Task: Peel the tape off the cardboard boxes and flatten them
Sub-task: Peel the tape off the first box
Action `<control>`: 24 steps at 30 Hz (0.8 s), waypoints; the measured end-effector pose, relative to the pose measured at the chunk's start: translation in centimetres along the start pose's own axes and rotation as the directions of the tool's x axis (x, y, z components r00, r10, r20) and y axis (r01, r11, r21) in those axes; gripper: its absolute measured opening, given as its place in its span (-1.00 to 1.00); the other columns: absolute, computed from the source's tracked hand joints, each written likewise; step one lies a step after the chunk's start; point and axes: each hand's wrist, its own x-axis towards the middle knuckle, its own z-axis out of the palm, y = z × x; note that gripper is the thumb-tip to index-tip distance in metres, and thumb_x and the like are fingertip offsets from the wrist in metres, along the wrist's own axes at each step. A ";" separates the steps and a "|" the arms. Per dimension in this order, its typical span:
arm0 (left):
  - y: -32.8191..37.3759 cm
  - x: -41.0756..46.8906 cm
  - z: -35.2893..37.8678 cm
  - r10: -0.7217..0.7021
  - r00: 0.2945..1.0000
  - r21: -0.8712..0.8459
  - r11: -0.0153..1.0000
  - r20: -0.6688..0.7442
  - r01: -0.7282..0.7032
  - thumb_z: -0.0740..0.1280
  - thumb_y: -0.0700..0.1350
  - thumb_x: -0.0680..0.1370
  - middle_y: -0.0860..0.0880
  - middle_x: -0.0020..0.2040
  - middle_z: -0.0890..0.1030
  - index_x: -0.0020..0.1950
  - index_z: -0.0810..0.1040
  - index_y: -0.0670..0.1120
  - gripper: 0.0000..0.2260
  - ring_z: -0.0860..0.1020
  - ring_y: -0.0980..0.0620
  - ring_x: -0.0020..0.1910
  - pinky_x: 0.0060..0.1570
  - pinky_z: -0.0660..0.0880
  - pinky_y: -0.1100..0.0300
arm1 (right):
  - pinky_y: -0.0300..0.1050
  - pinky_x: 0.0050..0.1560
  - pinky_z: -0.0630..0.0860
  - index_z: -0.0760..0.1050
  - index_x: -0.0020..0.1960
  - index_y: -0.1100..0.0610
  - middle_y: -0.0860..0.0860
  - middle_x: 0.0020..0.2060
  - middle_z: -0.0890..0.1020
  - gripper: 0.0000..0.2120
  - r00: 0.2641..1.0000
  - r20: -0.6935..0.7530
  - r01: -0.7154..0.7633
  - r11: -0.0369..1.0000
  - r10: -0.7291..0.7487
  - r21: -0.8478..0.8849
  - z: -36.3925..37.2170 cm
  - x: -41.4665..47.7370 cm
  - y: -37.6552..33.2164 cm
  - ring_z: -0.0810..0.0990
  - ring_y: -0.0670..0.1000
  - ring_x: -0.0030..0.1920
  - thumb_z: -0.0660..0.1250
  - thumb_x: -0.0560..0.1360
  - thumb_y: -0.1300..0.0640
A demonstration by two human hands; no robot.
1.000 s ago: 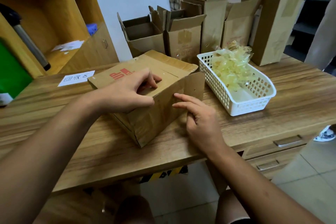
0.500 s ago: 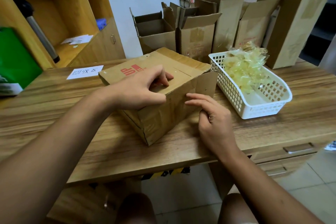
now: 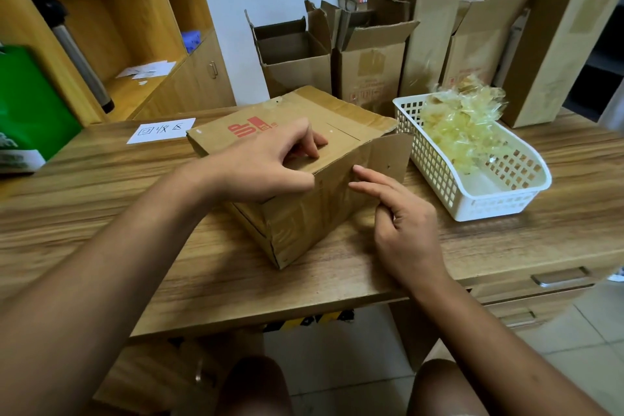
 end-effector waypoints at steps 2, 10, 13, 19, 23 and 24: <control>-0.1 0.0 0.0 -0.006 1.000 0.007 1.000 0.000 0.006 0.34 0.19 0.31 0.25 0.37 0.45 0.09 0.43 0.17 -0.62 0.39 0.29 0.35 0.34 0.41 0.10 | -0.25 0.37 0.45 0.70 0.14 0.17 -0.03 0.22 0.67 -0.52 1.000 0.013 0.012 1.000 -0.012 -0.010 0.1 0.0 -0.1 0.60 -0.15 0.28 0.15 0.41 0.46; 0.2 -0.1 0.0 -0.014 1.000 0.009 1.000 -0.001 0.014 0.34 0.18 0.32 0.24 0.37 0.45 0.08 0.42 0.18 -0.64 0.39 0.26 0.36 0.35 0.41 0.09 | -0.27 0.35 0.45 0.68 0.17 0.20 -0.02 0.22 0.67 -0.52 0.999 -0.024 0.040 0.999 -0.040 0.002 0.1 -0.1 -0.1 0.60 -0.14 0.28 0.14 0.42 0.46; 0.2 -0.1 0.0 -0.012 1.000 0.010 1.000 0.004 0.012 0.35 0.15 0.34 0.23 0.38 0.45 0.09 0.42 0.18 -0.66 0.39 0.24 0.36 0.36 0.41 0.06 | -0.27 0.36 0.43 0.68 0.18 0.19 -0.03 0.25 0.65 -0.52 0.999 -0.029 0.042 0.999 -0.042 -0.006 0.1 -0.1 0.0 0.58 -0.15 0.30 0.14 0.43 0.45; 0.5 -0.2 0.0 -0.017 1.000 0.015 1.000 0.007 0.017 0.32 0.23 0.28 0.21 0.38 0.45 0.06 0.41 0.20 -0.62 0.40 0.20 0.37 0.35 0.42 0.02 | -0.24 0.37 0.45 0.69 0.16 0.19 -0.01 0.21 0.68 -0.51 0.998 0.004 0.060 0.998 -0.060 -0.035 0.3 -0.2 0.0 0.61 -0.11 0.28 0.15 0.41 0.46; 0.4 -0.2 0.0 -0.019 1.000 0.012 1.000 0.003 0.019 0.31 0.24 0.27 0.23 0.37 0.45 0.06 0.41 0.21 -0.61 0.40 0.21 0.36 0.34 0.42 0.01 | -0.24 0.38 0.43 0.69 0.13 0.21 0.04 0.13 0.70 -0.53 0.995 0.043 0.091 0.994 -0.089 -0.060 0.5 -0.3 -0.1 0.62 -0.05 0.25 0.16 0.40 0.48; 0.4 -0.2 0.0 -0.020 1.000 0.008 1.000 0.001 0.020 0.32 0.24 0.27 0.24 0.37 0.45 0.06 0.42 0.21 -0.61 0.40 0.22 0.35 0.34 0.42 0.01 | -0.26 0.35 0.44 0.69 0.12 0.21 0.03 0.11 0.70 -0.55 0.997 0.038 0.076 0.996 -0.074 -0.051 0.5 -0.3 -0.1 0.62 -0.06 0.23 0.16 0.41 0.46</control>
